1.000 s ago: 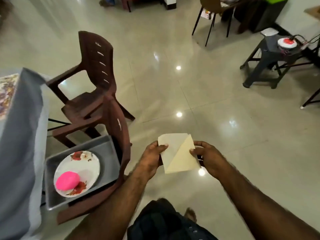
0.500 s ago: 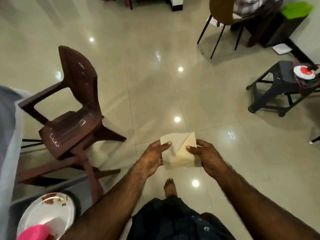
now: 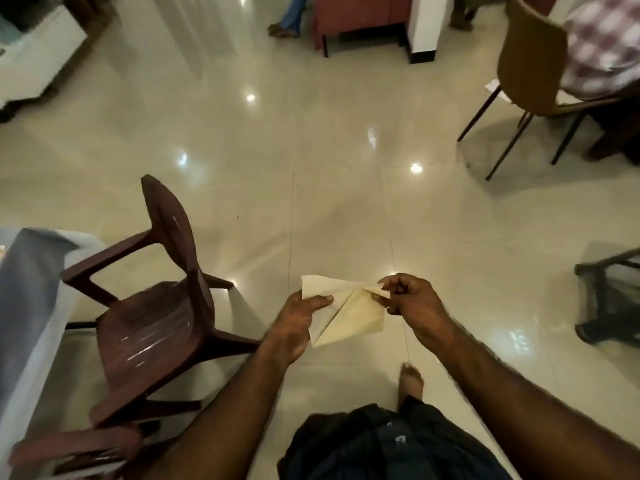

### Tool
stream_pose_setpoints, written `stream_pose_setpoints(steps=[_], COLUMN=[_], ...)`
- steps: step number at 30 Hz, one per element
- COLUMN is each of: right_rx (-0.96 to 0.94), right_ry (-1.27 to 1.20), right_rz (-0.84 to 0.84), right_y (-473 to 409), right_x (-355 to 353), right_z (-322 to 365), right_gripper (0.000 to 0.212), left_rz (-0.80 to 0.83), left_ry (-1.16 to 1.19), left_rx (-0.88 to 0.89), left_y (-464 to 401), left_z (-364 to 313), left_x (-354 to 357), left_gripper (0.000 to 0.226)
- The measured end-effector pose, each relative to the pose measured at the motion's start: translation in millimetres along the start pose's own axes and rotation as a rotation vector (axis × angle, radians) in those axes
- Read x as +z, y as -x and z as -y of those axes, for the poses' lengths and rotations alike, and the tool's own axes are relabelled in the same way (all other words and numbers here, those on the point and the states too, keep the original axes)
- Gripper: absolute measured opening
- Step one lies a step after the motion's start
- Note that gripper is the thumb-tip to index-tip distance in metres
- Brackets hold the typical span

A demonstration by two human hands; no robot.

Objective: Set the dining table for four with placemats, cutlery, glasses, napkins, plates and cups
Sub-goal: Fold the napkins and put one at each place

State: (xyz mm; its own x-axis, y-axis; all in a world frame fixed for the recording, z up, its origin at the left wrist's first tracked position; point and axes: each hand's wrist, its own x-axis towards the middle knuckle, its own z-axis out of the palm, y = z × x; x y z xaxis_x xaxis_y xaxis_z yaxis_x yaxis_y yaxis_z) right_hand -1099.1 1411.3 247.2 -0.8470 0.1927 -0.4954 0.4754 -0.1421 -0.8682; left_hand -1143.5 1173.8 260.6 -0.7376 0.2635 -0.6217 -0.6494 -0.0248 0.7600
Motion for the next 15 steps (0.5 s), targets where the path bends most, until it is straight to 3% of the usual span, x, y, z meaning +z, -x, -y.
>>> stream_pose_setpoints(steps=[5,10,13,15], right_rx=[-0.001,-0.019,0.028,0.107], right_ry=[0.128,0.265,0.285,0.293], right_rz=[0.191,0.368,0.394,0.364], right_y=[-114.3,-227.2,-299.6,-344.4], right_x=[22.8,79.4,121.7,151.8], right_z=[93.9,169.9,199.9,220.4], right_gripper=[0.016,0.015,0.014,0.024], left_rz=[-0.264,-0.296,-0.355,-0.411], left_ry=[0.205,0.390,0.447,0.465], left_rx=[0.006,0.033,0.012,-0.052], left_y=[-59.6,-136.3,-197.4,-239.9], left_z=[-80.9,-149.5,-191.0,-221.4], left_x=[1.8,-32.7,-67.5,-93.9], left_gripper=[0.031,0.026,0.034,0.040])
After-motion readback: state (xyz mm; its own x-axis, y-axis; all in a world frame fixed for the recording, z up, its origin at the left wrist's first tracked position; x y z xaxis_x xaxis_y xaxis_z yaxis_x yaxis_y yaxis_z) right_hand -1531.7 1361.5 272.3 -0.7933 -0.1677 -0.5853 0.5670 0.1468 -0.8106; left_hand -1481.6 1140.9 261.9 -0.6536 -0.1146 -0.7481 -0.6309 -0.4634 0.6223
